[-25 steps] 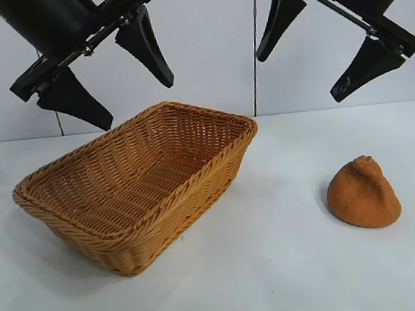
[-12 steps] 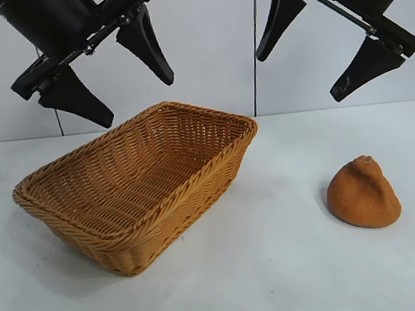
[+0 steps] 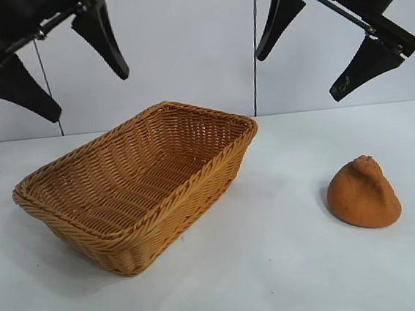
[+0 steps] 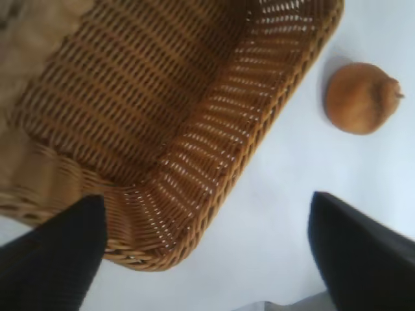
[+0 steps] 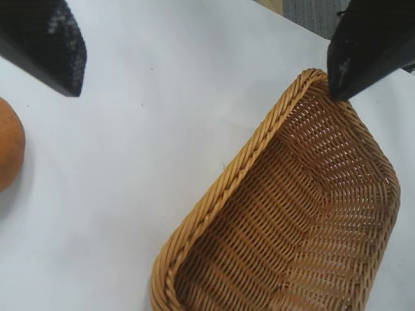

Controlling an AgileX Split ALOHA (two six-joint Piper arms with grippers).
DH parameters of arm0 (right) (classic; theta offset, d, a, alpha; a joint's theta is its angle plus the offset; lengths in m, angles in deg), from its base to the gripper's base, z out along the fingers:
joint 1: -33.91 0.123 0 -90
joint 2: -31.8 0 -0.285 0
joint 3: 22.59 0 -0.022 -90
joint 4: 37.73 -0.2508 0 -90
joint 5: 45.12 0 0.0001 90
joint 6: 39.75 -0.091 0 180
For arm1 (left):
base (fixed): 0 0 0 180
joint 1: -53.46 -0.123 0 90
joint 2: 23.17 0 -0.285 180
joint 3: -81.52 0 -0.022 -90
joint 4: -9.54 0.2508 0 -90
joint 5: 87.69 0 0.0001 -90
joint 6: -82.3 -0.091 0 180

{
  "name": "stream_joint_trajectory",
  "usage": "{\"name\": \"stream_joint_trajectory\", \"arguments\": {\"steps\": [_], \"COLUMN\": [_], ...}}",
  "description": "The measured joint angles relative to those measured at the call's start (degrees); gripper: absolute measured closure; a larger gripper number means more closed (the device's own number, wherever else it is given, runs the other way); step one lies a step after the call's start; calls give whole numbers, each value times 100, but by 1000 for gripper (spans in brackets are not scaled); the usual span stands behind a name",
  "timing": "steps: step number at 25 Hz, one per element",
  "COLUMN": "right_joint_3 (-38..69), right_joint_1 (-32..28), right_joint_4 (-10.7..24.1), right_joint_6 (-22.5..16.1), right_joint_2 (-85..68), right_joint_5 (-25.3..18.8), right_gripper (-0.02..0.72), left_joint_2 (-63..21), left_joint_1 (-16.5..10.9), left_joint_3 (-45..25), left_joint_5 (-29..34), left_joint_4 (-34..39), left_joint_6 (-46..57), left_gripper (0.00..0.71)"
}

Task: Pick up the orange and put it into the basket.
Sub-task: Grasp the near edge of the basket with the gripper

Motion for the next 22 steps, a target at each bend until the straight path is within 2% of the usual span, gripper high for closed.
{"name": "stream_joint_trajectory", "arguments": {"steps": [4,7,19,20,22], "right_joint_3": [0,0,0,0,0], "right_joint_1": [0,0,0,0,0], "right_joint_4": [0,0,0,0,0], "right_joint_6": [0,0,0,0,0], "right_joint_2": [0,0,0,0,0], "right_joint_5": [13,24,67,67,67], "right_gripper": [10,10,10,10,10], "left_joint_2": [3,143,1727,1844,1987], "left_joint_1": [81,81,88,88,88], "left_joint_3": [-735,-1133,-1349,-1354,-1354], "left_joint_5": [-544,-1034,-2519,-2556,-2554], "left_joint_4": [234,254,265,250,226], "left_joint_6": [1391,1764,1921,1921,1934], "left_gripper": [109,109,112,126,197]}}
